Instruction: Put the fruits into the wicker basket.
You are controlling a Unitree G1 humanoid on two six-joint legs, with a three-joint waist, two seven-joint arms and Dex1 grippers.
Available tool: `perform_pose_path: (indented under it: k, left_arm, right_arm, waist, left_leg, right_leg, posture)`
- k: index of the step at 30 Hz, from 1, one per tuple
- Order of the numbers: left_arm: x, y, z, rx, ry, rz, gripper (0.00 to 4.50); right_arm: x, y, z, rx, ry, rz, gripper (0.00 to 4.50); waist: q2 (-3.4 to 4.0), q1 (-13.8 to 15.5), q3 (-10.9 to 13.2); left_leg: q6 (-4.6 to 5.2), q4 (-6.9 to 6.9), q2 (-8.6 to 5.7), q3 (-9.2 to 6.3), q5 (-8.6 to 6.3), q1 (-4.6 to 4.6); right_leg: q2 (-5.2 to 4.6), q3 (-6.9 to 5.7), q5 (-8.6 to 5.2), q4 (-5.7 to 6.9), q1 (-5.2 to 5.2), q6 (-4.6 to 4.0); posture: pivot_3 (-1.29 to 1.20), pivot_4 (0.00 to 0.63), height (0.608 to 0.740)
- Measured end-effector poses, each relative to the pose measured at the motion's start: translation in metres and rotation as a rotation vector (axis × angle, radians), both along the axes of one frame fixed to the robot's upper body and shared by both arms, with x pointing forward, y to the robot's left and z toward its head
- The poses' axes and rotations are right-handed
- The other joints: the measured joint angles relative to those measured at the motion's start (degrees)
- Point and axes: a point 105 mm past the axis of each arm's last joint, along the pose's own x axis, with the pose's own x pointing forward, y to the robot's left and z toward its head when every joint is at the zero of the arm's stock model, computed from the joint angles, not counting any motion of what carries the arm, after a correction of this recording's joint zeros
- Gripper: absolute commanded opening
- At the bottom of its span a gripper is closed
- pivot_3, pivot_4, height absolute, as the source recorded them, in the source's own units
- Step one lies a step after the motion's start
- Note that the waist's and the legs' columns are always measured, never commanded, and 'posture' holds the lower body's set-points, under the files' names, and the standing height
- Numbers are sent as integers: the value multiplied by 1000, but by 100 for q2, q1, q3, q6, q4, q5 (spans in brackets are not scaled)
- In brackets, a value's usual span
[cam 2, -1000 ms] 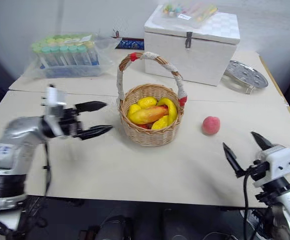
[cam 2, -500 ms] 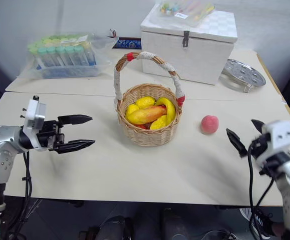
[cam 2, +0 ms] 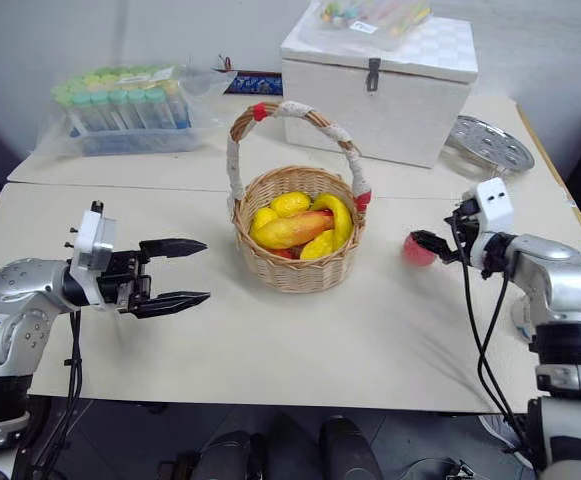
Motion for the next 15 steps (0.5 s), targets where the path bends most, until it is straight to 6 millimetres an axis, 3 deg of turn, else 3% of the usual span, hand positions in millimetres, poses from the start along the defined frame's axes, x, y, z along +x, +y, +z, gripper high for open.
perform_pose_path:
  k: [4, 6, 11, 15]
  left_arm:
    - [0, -1, -1, -1, 6, -6, 4458]
    - [0, -1, 0, 0, 6, -6, 4500]
    - [-1, 0, 1, 6, 19, -10, 4500]
    - [-5, 1, 3, 2, 30, -17, 4500]
  right_arm:
    - [8, 1, -16, -12, 70, 9, 4500]
    - [9, -2, -24, -33, 105, -1, 4080]
    - [7, 2, -19, -27, 104, 69, 2625]
    - [-20, 16, -5, -43, 52, 286, 2487]
  waist:
    - [0, -3, 0]
    - [0, -7, 0]
    - [0, -23, 0]
    - [5, -11, 3]
  left_leg:
    - [4, 40, 0, -1, 2, -60]
    - [4, 41, 0, -1, 2, -58]
    - [3, 39, 1, -2, 2, -59]
    - [3, 37, 0, -3, 2, -62]
  right_leg:
    - [-2, 0, 0, 42, -55, 0]
    - [-3, 0, 0, 44, -55, 0]
    - [-1, -1, 0, 47, -57, 0]
    - [-2, -2, 0, 45, -58, 0]
  posture:
    - [0, 150, 740]
    - [0, 150, 740]
    - [0, 150, 740]
    - [0, 150, 740]
